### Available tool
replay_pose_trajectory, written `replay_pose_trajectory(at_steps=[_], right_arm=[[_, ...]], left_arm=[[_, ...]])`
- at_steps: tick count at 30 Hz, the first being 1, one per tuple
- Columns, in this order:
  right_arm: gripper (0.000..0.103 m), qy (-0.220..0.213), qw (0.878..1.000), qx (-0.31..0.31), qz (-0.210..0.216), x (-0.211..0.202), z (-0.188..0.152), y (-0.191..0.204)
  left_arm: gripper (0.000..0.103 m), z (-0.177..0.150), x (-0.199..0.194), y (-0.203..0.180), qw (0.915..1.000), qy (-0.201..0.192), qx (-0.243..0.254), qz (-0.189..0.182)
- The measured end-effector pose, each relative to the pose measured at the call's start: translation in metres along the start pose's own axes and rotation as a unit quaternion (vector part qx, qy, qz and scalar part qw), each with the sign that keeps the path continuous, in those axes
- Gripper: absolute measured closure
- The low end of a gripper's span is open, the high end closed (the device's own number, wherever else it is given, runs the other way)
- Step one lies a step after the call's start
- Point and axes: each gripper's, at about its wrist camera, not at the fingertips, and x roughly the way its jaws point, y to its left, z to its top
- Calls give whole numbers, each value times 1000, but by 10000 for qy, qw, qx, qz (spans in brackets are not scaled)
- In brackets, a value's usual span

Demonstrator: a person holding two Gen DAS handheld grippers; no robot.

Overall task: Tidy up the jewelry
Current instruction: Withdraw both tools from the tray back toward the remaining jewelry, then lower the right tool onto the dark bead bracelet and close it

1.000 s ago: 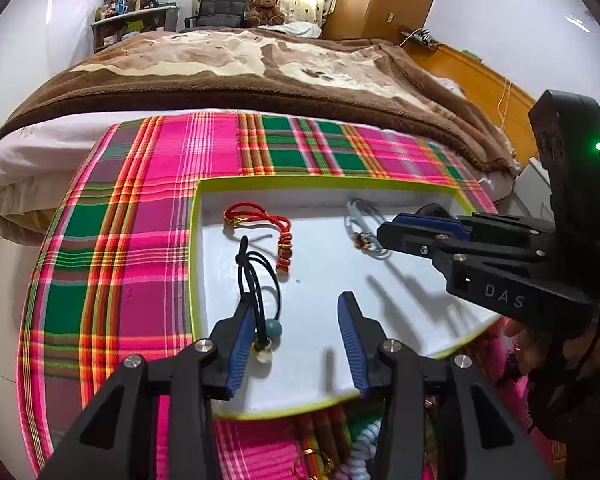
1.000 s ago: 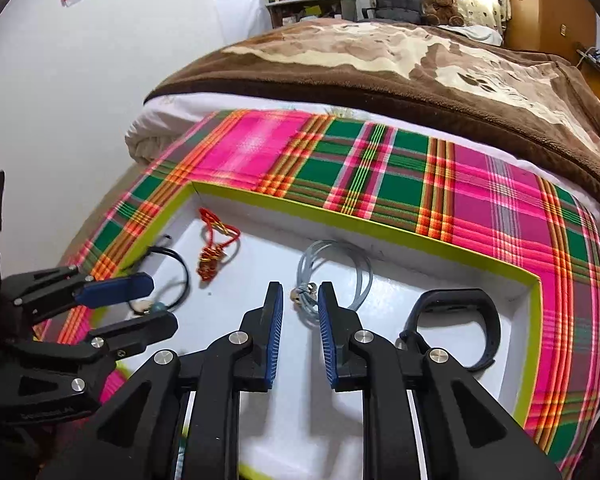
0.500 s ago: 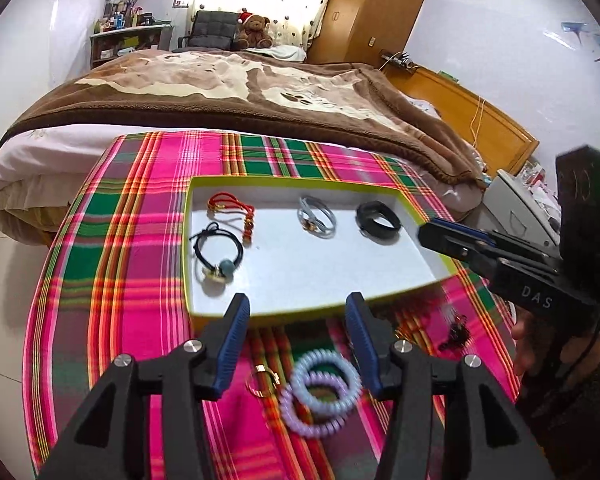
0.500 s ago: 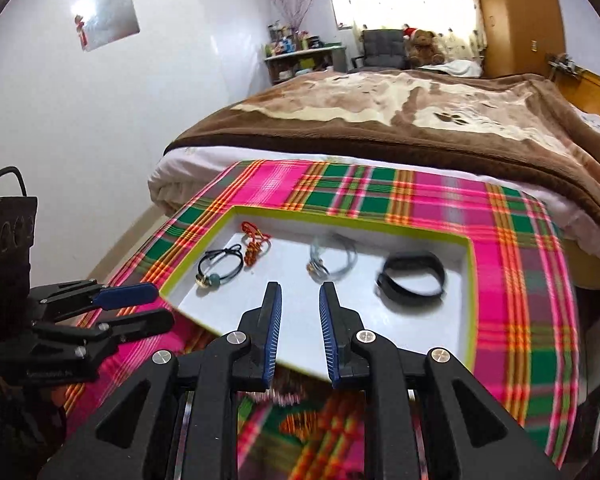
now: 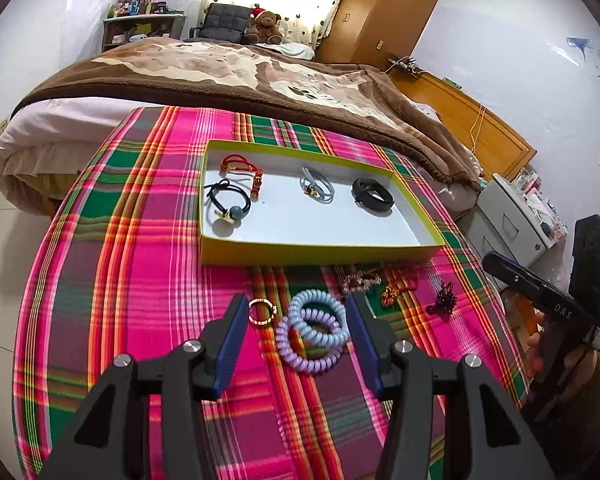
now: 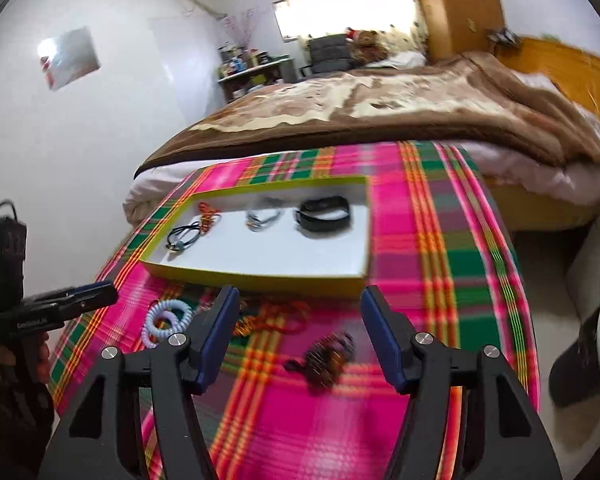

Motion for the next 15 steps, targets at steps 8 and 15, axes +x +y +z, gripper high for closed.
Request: replay_pose_trajectory(at_steps=[8, 15], right_arm=[[40, 470, 9985, 193, -185, 14, -22, -18], [40, 840, 9957, -63, -383, 39, -30, -2]], left_arm=[[51, -17, 8, 0, 9998, 169, -74, -12], [51, -21, 4, 6, 9997, 119, -187, -35]])
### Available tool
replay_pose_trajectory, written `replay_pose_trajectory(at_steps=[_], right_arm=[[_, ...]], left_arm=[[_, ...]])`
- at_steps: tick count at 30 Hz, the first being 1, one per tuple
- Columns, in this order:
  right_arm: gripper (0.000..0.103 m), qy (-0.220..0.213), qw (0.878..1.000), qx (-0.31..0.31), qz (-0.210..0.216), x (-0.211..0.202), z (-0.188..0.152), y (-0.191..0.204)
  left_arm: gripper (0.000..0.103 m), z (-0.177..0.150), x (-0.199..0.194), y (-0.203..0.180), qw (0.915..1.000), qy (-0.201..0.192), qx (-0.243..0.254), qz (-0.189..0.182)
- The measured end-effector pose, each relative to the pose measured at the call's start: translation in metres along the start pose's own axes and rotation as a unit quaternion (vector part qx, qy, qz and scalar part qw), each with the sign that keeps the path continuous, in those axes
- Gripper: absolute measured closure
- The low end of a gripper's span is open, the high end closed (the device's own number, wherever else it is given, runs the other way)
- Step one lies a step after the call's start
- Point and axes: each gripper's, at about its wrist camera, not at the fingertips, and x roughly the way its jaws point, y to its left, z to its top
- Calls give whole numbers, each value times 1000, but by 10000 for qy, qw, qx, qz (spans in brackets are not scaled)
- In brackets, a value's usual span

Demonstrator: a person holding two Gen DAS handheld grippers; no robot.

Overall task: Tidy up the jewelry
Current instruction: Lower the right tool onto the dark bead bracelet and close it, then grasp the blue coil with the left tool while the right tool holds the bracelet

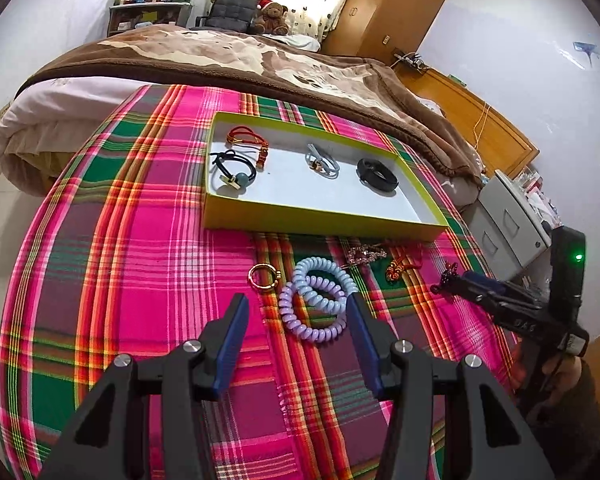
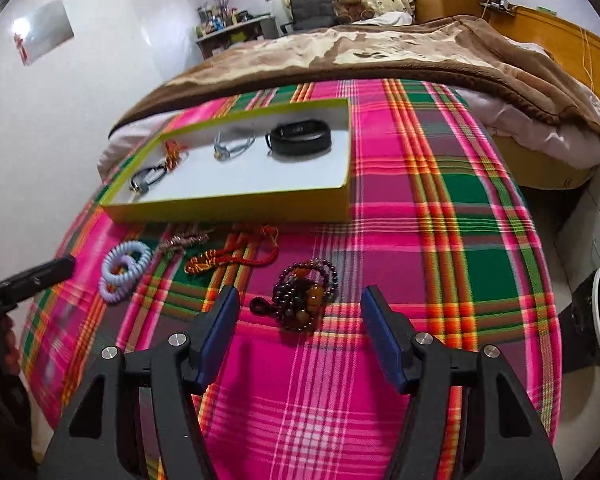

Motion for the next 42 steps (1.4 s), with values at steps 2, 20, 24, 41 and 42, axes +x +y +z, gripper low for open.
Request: replay_pose_trajectory(at_steps=[2, 20, 24, 41, 42], right_arm=[[40, 52, 10000, -37, -22, 5, 0, 3], [75, -27, 9992, 183, -362, 9, -2, -1], [75, -109, 9992, 289, -262, 3, -4, -6], [76, -552, 9974, 468, 25, -24, -5, -7], [76, -550, 9974, 466, 31, -24, -5, -8]], left_arm=[[50, 0, -2, 2, 10000, -34, -37, -12], [44, 0, 7, -6, 9997, 229, 26, -77], [44, 1, 11, -11, 9995, 275, 92, -89], [72, 17, 46, -27, 9947, 616, 541, 615], [73, 16, 47, -28, 9945, 638, 576, 600]])
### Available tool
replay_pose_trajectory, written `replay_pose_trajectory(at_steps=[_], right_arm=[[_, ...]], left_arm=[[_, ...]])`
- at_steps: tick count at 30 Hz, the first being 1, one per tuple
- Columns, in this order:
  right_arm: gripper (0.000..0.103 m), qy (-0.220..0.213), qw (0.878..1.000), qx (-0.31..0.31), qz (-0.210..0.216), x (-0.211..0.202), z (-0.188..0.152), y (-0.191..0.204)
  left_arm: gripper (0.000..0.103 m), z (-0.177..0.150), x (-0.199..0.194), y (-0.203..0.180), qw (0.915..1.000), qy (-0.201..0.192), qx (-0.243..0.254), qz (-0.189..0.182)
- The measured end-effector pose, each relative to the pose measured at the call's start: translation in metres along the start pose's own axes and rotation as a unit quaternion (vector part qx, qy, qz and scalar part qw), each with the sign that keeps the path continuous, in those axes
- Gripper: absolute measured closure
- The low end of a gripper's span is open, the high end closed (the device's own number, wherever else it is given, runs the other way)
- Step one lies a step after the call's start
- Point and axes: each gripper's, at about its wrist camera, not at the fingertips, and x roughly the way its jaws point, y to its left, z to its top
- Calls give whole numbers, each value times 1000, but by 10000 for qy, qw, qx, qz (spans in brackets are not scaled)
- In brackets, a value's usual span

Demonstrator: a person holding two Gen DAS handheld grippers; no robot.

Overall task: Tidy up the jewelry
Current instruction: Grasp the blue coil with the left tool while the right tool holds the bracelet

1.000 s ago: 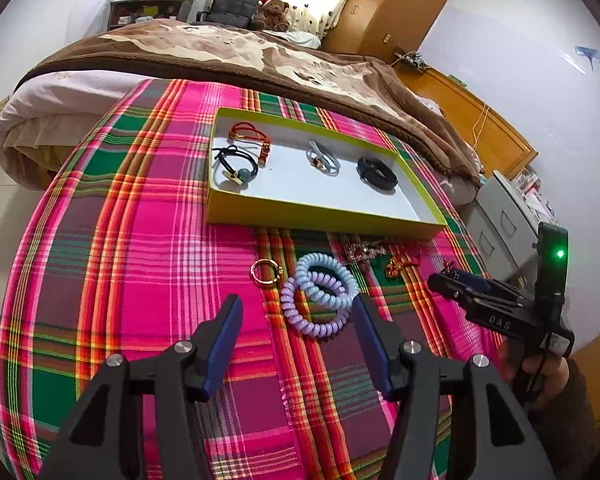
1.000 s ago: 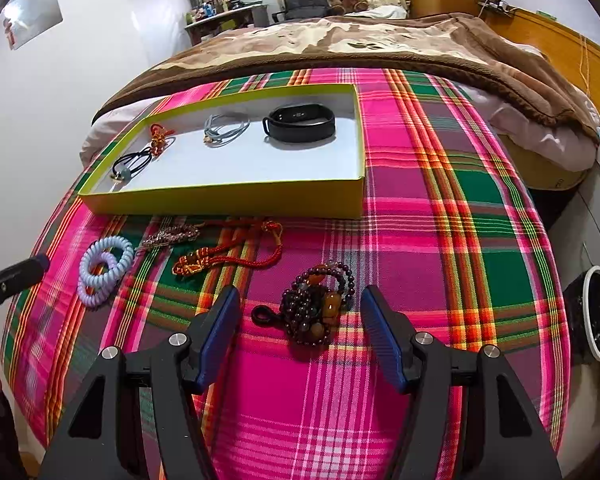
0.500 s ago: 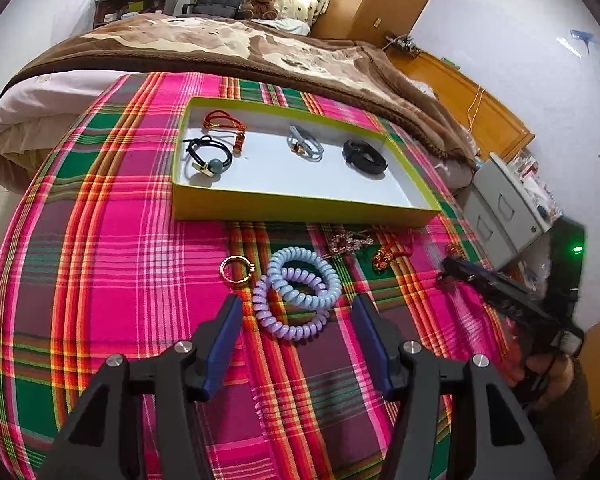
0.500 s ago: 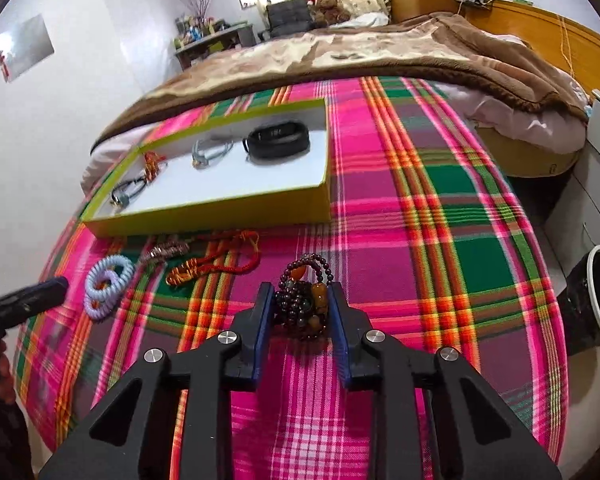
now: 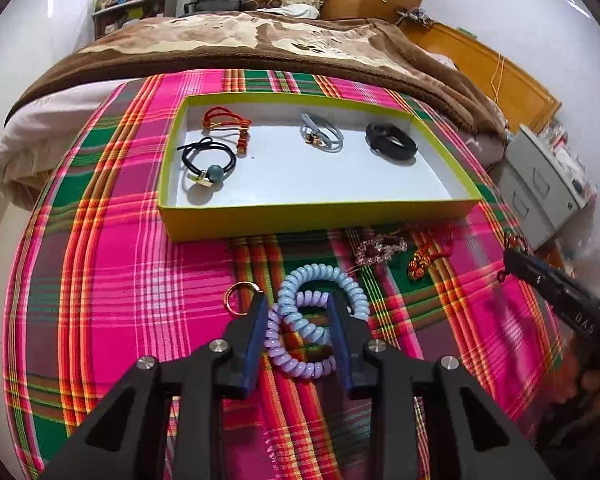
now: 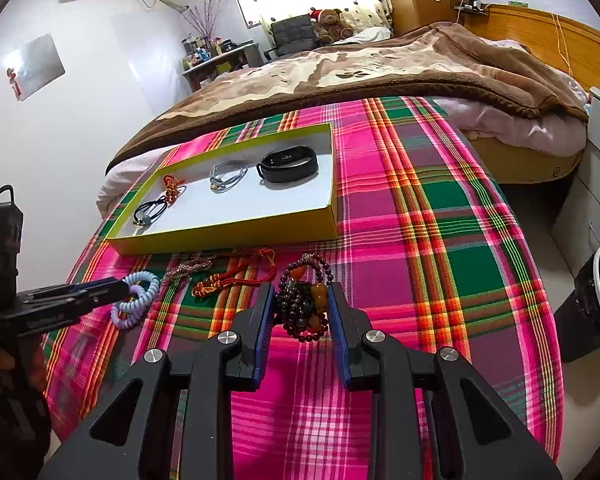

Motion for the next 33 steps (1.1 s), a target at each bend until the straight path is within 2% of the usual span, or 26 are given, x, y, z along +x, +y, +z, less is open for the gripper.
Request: replay_pose_trajectory(at_steps=[5, 12, 15, 17, 21, 33], right_arm=[[76, 18, 10000, 1, 29, 3, -1, 0], [76, -16, 10000, -44, 46, 1, 0, 3], [76, -21, 10000, -47, 45, 1, -1, 4], [76, -21, 10000, -43, 47, 1, -1, 4], [76, -33, 10000, -47, 31, 0, -1, 5], [76, -118, 9999, -69, 19, -8, 1, 8]], left_arm=[[73, 2, 5, -3, 9997, 80, 91, 197], [73, 3, 11, -5, 9993, 187, 129, 280], [84, 3, 12, -8, 9993, 213, 192, 221], [86, 5, 13, -8, 9994, 208, 175, 198], [92, 5, 9, -9, 9995, 114, 174, 240], [92, 9, -19, -7, 9994, -313, 117, 102]])
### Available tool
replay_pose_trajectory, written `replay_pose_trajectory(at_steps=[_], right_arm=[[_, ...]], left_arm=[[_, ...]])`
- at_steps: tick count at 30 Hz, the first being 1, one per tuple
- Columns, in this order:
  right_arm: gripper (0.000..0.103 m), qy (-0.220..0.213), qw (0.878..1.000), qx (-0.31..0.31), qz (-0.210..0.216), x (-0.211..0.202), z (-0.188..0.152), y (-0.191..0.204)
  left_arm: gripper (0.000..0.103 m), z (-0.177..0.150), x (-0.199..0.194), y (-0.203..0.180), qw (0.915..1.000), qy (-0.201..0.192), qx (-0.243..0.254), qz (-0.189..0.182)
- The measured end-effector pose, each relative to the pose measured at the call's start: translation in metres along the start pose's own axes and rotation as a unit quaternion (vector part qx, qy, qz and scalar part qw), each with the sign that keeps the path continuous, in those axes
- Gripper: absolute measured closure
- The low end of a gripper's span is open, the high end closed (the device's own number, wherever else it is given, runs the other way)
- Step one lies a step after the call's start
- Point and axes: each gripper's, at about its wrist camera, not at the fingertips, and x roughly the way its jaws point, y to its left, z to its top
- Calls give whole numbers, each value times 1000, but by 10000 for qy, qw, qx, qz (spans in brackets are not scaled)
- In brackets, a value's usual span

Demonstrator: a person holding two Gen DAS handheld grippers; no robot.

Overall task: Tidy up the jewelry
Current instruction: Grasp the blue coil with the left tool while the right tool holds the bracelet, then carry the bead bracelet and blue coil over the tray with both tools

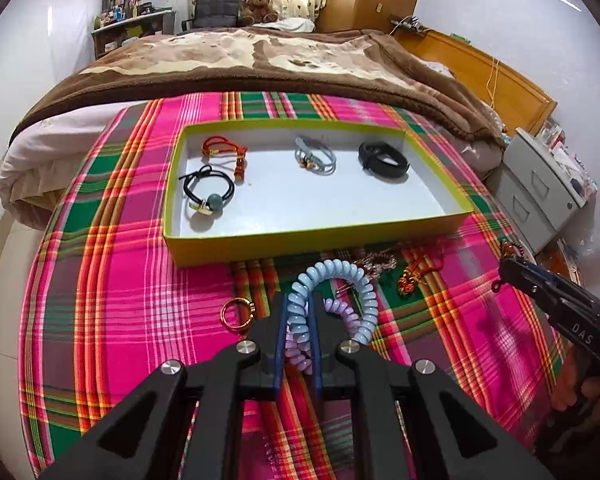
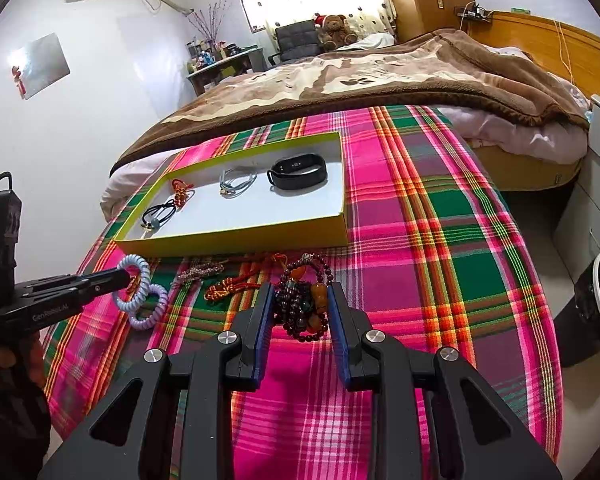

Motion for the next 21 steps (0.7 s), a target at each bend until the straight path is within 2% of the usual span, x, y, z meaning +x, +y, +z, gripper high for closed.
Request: replay_pose_trajectory(at_steps=[6, 9, 12, 16, 21], right_arm=[[76, -118, 9999, -121, 1, -8, 12, 8], [76, -198, 9996, -219, 28, -9, 25, 16], [76, -199, 9991, -348, 129, -3, 36, 25], [76, -119, 9983, -546, 147, 16, 52, 39], [76, 93, 9978, -651, 104, 47, 67, 45]], left_arm=[[92, 11, -8, 8, 9998, -130, -137, -33], [92, 24, -7, 14, 9994, -189, -251, -164], [92, 39, -5, 16, 9995, -267, -178, -58], [92, 58, 2, 15, 9993, -346, -80, -93], [92, 79, 27, 22, 9994, -213, -179, -208]])
